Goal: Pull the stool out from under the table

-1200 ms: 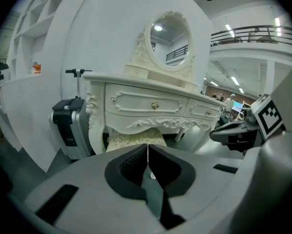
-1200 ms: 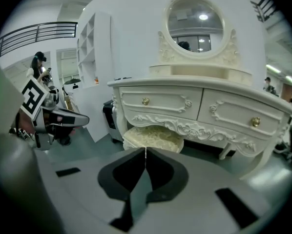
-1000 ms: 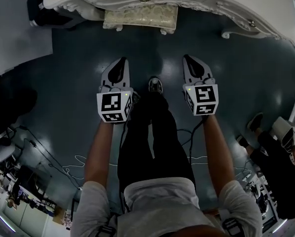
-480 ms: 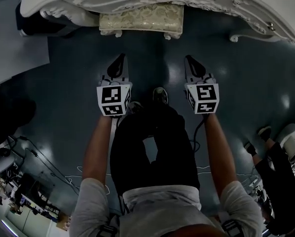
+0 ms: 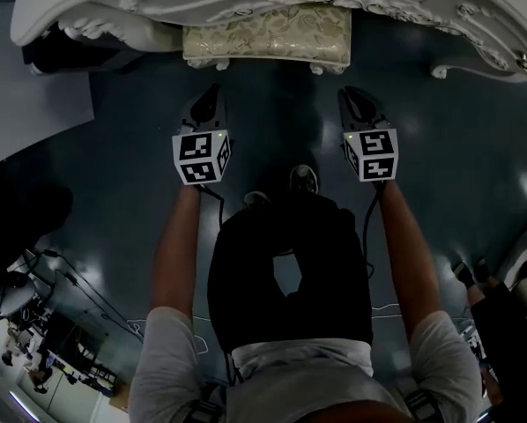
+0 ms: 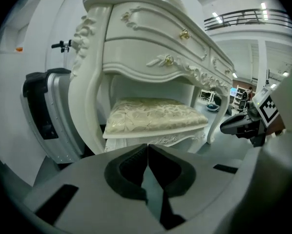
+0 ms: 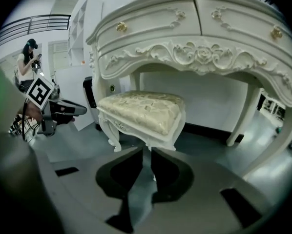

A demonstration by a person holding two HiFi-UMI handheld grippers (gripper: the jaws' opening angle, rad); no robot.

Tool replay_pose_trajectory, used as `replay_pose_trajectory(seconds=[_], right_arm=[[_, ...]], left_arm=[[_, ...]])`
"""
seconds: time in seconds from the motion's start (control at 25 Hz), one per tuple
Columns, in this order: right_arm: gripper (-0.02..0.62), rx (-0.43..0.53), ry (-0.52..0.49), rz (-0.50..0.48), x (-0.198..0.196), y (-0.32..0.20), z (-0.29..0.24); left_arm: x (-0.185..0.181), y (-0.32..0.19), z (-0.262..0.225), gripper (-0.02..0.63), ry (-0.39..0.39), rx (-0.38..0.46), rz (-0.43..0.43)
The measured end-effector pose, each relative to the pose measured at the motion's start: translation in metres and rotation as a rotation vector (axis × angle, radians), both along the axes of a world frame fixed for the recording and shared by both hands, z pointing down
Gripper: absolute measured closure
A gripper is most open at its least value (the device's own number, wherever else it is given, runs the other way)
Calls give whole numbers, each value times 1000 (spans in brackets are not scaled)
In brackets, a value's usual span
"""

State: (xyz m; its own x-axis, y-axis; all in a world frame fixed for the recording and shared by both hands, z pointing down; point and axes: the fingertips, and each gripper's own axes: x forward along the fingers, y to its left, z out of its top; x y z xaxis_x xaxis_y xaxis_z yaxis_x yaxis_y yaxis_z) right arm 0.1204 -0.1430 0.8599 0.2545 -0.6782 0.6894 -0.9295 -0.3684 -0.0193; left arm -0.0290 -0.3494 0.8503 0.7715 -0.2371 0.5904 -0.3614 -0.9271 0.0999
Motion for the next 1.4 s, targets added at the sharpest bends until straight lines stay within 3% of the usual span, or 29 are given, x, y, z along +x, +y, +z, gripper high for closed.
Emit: replay_pose_trajectory(seconds=[0.12, 0.32, 0.44, 0.56, 0.68, 0.88, 1.4], right_arm=[[445, -50, -5, 2, 11, -7, 24], [408, -78, 1, 43, 26, -10, 42], [379, -78, 5, 49, 29, -13, 52], [364, -88, 24, 40, 31, -15, 61], [341, -99, 38, 37, 36, -16, 71], [330, -90, 21, 39, 43, -27, 86], [396, -147, 41, 14, 46, -26, 83]], left_arm=[[-3, -23, 28, 595, -58, 49, 9], [-6, -52, 41, 595, -72, 77, -46], [-8, -66, 60, 590, -124, 101, -53], [-9, -81, 81, 439, -175, 127, -51], [-8, -90, 95, 389, -179, 135, -52], [5, -92, 110, 383, -224, 170, 22], [-2, -88, 108, 419, -279, 94, -5]])
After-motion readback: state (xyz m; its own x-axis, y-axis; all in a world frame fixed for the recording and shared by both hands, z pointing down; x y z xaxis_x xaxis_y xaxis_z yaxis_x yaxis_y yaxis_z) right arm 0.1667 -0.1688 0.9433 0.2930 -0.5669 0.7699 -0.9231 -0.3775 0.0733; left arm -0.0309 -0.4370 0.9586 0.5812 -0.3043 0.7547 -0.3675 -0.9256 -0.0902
